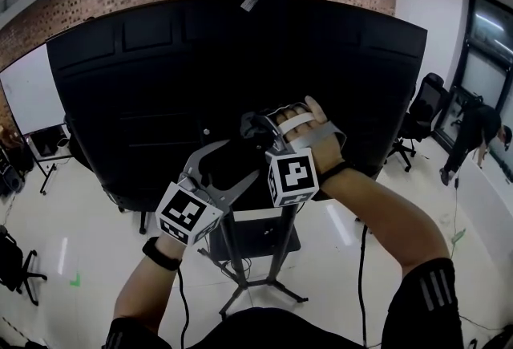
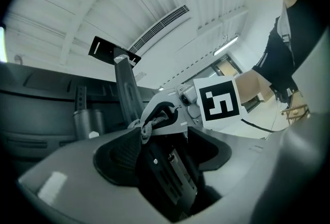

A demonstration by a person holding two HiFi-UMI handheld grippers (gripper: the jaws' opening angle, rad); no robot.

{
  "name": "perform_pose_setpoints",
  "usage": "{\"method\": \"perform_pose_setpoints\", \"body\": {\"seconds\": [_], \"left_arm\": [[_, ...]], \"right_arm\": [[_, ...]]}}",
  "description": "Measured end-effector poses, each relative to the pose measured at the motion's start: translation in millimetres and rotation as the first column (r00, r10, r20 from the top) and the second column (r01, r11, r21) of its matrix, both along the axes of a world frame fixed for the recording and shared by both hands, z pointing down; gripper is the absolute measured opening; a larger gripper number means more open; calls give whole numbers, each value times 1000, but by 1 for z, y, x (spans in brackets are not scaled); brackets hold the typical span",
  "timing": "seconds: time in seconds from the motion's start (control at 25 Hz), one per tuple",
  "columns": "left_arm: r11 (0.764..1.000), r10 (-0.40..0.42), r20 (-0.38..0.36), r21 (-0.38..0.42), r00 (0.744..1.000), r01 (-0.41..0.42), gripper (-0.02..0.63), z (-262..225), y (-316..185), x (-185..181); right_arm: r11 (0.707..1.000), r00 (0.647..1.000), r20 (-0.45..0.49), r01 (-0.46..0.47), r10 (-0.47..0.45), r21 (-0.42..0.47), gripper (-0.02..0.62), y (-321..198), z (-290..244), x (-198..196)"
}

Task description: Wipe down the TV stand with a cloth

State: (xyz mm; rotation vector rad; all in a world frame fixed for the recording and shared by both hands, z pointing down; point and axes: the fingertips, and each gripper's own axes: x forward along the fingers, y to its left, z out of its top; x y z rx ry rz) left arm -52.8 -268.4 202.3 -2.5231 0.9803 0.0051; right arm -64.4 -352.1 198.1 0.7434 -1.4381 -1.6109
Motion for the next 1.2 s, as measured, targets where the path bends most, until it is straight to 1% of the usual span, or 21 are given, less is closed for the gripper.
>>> {"method": "perform_pose_setpoints", "body": {"seconds": [0.12,0.24,0.36,0.48,0.68,0.76,0.88,1.04,1.2], "left_arm": [[1000,2,-9,-29,1000,-2,308,15,0,-4],[999,-3,-7,-48,1000,2,308,30,1,-6],[998,-2,-4,-70,1000,1,308,46,2,-7],[996,7,0,-94,1000,-7,308,60,4,-4],[992,18,-13,-127,1000,-20,308,76,5,-2],[989,22,-17,-143,1000,-24,308,84,4,-2],[985,23,-12,-169,1000,-25,308,97,5,-2],[981,31,-14,-192,999,-33,308,110,6,-3],[972,38,-14,-232,999,-40,308,125,7,-7]], "right_arm": [[999,1000,-6,-11,11,-32,20,-2,23,1],[999,1000,-23,-21,20,-29,20,-2,44,2],[1000,999,-44,-27,26,-5,20,-1,64,1],[1000,1000,-16,-16,16,-7,20,6,75,-3],[998,999,-16,-33,32,-52,20,4,104,-3],[997,998,-44,-52,49,-57,20,-1,121,1],[995,997,-51,-67,63,-70,20,-2,139,1],[991,998,-7,-60,60,-123,20,6,157,-4],[986,995,-48,-93,87,-136,20,2,184,0]]}}
